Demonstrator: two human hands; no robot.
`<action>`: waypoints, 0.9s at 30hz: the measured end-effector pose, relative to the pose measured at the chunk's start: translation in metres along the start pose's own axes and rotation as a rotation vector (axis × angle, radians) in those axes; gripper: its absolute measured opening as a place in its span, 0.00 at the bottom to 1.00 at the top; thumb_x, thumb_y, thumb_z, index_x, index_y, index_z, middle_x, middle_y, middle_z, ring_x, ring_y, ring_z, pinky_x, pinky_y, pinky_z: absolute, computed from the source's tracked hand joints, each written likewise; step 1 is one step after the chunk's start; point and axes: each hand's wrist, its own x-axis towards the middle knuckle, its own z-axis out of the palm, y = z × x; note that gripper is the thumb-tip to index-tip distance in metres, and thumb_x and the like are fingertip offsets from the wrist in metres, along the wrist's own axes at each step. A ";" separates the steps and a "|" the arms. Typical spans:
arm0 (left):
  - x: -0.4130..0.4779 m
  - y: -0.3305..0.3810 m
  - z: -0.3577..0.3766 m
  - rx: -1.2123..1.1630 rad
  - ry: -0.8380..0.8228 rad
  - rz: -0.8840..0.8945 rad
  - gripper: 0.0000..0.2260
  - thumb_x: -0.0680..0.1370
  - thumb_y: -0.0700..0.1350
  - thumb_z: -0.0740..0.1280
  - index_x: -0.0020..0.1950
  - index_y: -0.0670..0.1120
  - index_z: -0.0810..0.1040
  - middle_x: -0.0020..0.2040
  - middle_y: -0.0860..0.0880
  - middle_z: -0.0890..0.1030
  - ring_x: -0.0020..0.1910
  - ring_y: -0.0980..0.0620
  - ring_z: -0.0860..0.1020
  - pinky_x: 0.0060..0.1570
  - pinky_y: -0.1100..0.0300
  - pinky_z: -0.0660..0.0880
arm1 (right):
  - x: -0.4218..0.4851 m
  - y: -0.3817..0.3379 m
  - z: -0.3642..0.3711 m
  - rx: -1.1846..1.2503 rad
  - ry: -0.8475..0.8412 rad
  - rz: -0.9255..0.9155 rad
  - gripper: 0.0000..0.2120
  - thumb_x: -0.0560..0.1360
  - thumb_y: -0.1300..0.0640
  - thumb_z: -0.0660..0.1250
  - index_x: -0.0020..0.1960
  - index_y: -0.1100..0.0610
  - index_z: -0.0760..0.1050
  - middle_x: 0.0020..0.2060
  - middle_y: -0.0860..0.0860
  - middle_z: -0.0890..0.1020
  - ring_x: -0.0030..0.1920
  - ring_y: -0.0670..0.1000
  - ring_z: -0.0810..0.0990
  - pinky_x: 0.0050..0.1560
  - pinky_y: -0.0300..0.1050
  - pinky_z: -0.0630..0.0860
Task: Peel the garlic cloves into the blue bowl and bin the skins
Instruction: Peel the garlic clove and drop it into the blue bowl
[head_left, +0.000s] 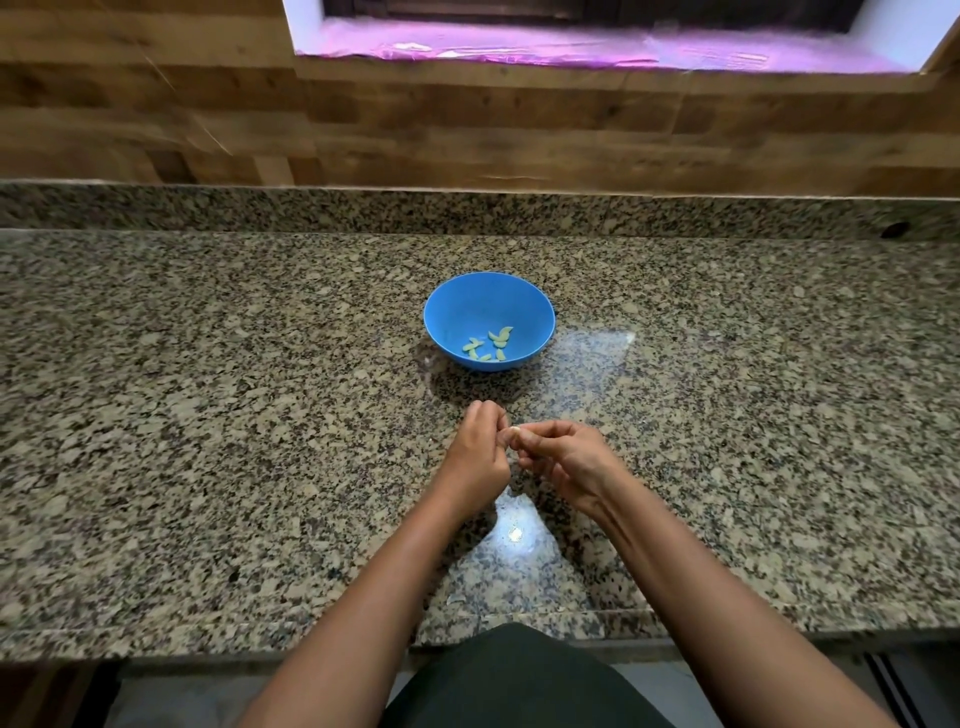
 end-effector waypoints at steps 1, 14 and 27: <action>0.000 0.000 0.001 0.014 0.008 -0.013 0.06 0.77 0.33 0.54 0.45 0.43 0.63 0.44 0.50 0.65 0.37 0.56 0.64 0.34 0.67 0.62 | 0.001 0.001 0.001 -0.015 0.012 -0.024 0.03 0.72 0.72 0.65 0.42 0.70 0.77 0.32 0.57 0.82 0.30 0.49 0.78 0.30 0.36 0.77; 0.000 -0.006 0.000 -0.442 0.104 -0.156 0.03 0.77 0.45 0.68 0.44 0.50 0.74 0.42 0.45 0.76 0.39 0.48 0.78 0.35 0.56 0.79 | 0.003 0.000 0.000 0.056 0.028 -0.076 0.03 0.73 0.71 0.64 0.45 0.70 0.76 0.35 0.60 0.79 0.29 0.48 0.78 0.30 0.37 0.78; 0.000 -0.008 -0.006 -0.500 0.141 -0.153 0.05 0.73 0.43 0.71 0.40 0.52 0.78 0.42 0.41 0.79 0.44 0.39 0.79 0.45 0.40 0.78 | -0.002 -0.004 -0.002 0.086 -0.027 0.026 0.03 0.73 0.72 0.64 0.43 0.68 0.77 0.35 0.59 0.81 0.31 0.51 0.81 0.33 0.40 0.81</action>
